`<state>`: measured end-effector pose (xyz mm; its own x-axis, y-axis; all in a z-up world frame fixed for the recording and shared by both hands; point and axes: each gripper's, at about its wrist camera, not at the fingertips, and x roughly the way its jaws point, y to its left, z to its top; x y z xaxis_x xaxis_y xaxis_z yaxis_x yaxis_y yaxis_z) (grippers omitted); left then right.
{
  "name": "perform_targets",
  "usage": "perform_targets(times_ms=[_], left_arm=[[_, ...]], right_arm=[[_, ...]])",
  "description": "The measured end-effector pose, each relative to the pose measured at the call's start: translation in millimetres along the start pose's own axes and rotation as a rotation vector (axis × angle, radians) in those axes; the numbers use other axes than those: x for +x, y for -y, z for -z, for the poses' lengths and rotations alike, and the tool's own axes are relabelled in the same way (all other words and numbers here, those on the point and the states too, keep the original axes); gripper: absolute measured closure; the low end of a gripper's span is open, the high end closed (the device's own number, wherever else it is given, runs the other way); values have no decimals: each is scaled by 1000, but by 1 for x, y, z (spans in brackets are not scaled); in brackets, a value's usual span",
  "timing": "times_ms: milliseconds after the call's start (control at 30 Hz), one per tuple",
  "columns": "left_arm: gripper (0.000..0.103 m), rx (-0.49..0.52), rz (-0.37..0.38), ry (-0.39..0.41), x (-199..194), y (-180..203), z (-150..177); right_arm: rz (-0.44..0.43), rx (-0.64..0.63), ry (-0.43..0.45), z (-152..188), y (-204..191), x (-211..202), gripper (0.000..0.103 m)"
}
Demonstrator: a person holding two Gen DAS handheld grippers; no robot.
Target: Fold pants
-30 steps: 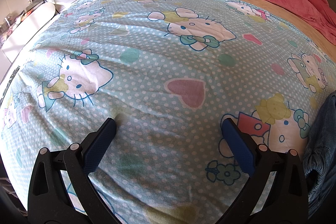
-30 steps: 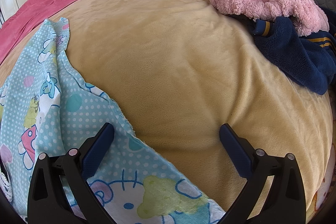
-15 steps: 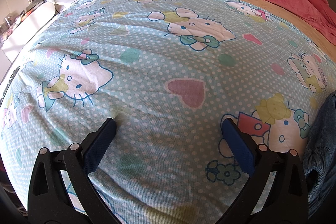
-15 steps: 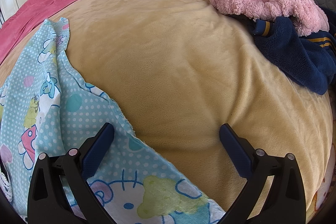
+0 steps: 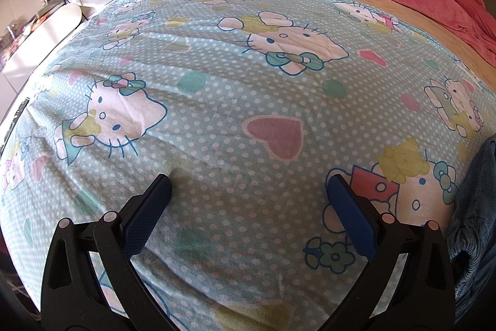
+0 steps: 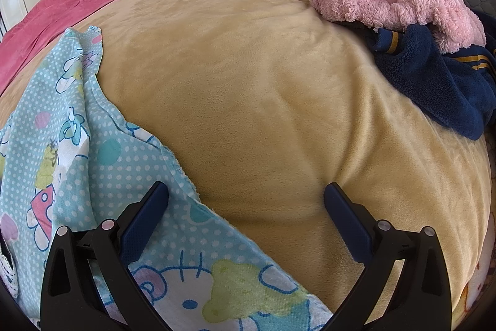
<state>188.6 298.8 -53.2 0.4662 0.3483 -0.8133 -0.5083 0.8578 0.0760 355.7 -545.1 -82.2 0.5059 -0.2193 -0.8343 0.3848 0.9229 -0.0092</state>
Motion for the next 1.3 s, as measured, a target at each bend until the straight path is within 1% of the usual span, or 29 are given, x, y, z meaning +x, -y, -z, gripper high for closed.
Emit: perform_targets(times_ms=[533, 667, 800, 867, 900, 967, 1033, 1133, 1300], left_arm=[[8, 2, -4, -1, 0, 2, -1], [8, -2, 2, -6, 0, 3, -1], [8, -4, -10, -17, 0, 3, -5], [8, -19, -13, -7, -3, 0, -2], [8, -23, -6, -5, -2, -2, -1], [8, -34, 11, -7, 0, -4, 0], [8, -25, 0, -4, 0, -2, 0], [8, -21, -6, -4, 0, -1, 0], [8, -23, -5, -3, 1, -2, 1]], right_arm=[[5, -5, -5, 0, 0, 1, 4], [-6, 8, -5, -6, 2, 7, 4], [0, -10, -11, -4, 3, -7, 4], [4, -20, 28, -1, 5, -19, 4], [29, -31, 29, 4, 6, -17, 4], [10, -13, 0, 10, 11, -4, 4], [-21, 11, -3, 8, 17, -5, 4], [6, -10, 0, 7, 12, -5, 4], [-3, -4, -2, 9, 12, -5, 4]])
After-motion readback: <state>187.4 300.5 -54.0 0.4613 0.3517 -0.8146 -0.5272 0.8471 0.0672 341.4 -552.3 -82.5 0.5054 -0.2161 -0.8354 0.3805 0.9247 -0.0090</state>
